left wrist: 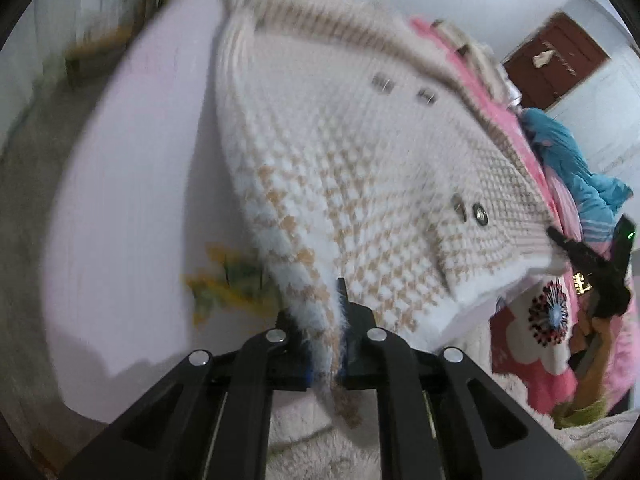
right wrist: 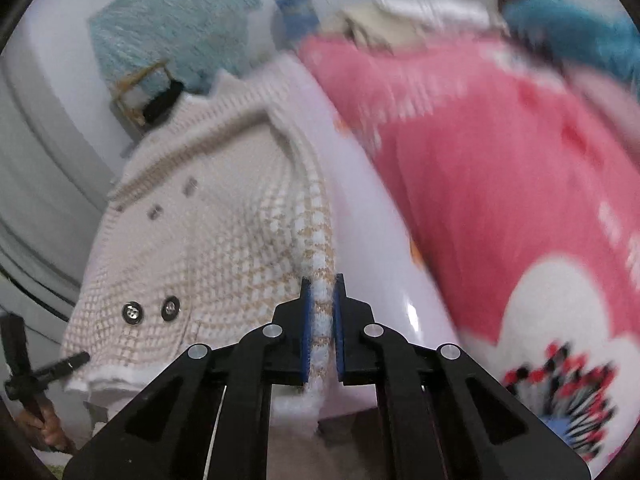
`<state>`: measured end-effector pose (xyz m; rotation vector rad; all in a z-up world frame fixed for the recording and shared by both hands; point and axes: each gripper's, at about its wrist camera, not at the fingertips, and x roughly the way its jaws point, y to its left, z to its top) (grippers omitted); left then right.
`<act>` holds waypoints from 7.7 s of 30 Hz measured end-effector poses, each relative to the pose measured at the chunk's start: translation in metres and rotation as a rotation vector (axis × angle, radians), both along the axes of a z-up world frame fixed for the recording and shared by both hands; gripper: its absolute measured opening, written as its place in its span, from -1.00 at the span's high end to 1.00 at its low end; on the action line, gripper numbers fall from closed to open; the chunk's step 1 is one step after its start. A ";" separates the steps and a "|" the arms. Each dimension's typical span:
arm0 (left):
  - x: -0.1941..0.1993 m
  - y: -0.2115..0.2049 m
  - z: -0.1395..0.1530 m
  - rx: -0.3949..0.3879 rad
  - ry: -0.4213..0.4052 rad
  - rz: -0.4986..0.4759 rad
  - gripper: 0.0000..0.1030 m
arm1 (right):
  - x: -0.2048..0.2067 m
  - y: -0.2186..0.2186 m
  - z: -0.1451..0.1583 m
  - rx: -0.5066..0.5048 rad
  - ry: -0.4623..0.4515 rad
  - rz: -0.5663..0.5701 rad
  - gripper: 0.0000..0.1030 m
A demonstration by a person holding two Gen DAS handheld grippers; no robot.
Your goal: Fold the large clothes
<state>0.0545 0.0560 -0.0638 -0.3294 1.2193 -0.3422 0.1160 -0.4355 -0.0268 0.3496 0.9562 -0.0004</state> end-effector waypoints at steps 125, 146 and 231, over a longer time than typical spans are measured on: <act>0.000 0.114 0.067 -0.072 -0.330 0.390 0.01 | 0.042 -0.003 0.035 0.108 -0.093 -0.021 -0.25; 0.098 0.049 0.057 0.231 -0.414 0.182 1.00 | 0.143 0.058 0.033 -0.071 -0.133 0.107 1.00; 0.121 0.020 0.020 0.376 -0.336 0.022 0.54 | 0.160 0.047 -0.008 0.021 -0.066 0.090 0.83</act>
